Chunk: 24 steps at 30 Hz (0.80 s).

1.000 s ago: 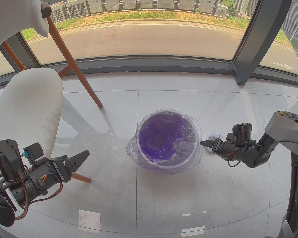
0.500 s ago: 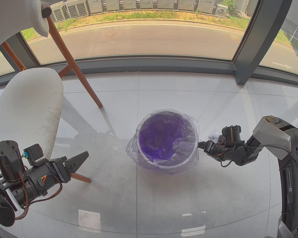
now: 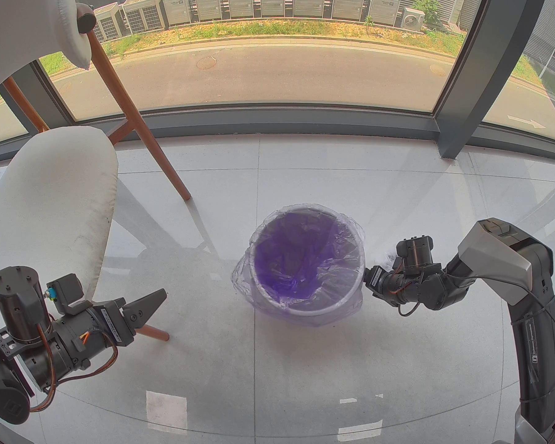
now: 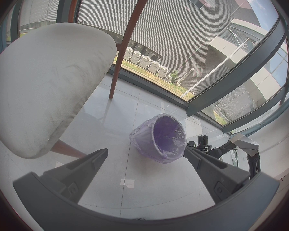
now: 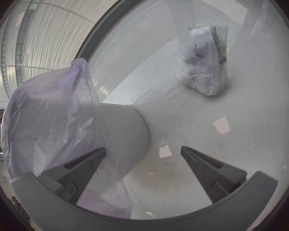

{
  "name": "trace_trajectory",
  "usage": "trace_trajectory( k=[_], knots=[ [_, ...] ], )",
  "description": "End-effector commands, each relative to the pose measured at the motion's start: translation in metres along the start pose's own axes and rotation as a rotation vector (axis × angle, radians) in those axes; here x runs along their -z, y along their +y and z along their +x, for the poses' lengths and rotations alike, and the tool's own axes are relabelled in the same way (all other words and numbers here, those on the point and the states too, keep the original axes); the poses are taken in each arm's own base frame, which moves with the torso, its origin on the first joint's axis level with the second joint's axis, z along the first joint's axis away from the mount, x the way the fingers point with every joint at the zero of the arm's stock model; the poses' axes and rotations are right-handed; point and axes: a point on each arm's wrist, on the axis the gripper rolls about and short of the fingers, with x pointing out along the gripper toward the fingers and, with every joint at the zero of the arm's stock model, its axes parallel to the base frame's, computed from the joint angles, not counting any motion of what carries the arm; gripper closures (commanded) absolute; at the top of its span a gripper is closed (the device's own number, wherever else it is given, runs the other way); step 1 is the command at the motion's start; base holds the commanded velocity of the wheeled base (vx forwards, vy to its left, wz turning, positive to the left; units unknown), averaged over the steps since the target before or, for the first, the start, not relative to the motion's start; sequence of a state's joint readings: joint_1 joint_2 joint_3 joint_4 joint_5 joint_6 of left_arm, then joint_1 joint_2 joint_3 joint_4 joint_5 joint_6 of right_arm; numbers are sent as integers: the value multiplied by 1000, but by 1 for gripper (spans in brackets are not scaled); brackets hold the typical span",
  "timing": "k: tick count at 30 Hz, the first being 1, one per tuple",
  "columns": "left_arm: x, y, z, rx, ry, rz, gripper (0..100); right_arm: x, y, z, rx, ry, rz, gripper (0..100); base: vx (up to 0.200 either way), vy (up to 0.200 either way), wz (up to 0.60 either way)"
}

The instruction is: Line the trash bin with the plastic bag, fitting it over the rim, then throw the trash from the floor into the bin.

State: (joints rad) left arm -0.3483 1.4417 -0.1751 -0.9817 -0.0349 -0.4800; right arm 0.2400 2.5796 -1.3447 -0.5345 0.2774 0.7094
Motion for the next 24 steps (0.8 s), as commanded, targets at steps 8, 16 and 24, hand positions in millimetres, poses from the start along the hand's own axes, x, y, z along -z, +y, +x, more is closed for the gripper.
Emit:
trace_trajectory(
  k=[8,16,24],
  knots=[
    [3,2,2,-11,15,0,0,5,-4,4,30,-5,7,100,0,0,0],
    [3,2,2,-15,17,0,0,1,-7,2,61,-39,2,100,0,0,0],
    [-2,9,2,-52,-8,-6,0,-17,-39,-15,180,-126,-100,100,0,0,0]
  ],
)
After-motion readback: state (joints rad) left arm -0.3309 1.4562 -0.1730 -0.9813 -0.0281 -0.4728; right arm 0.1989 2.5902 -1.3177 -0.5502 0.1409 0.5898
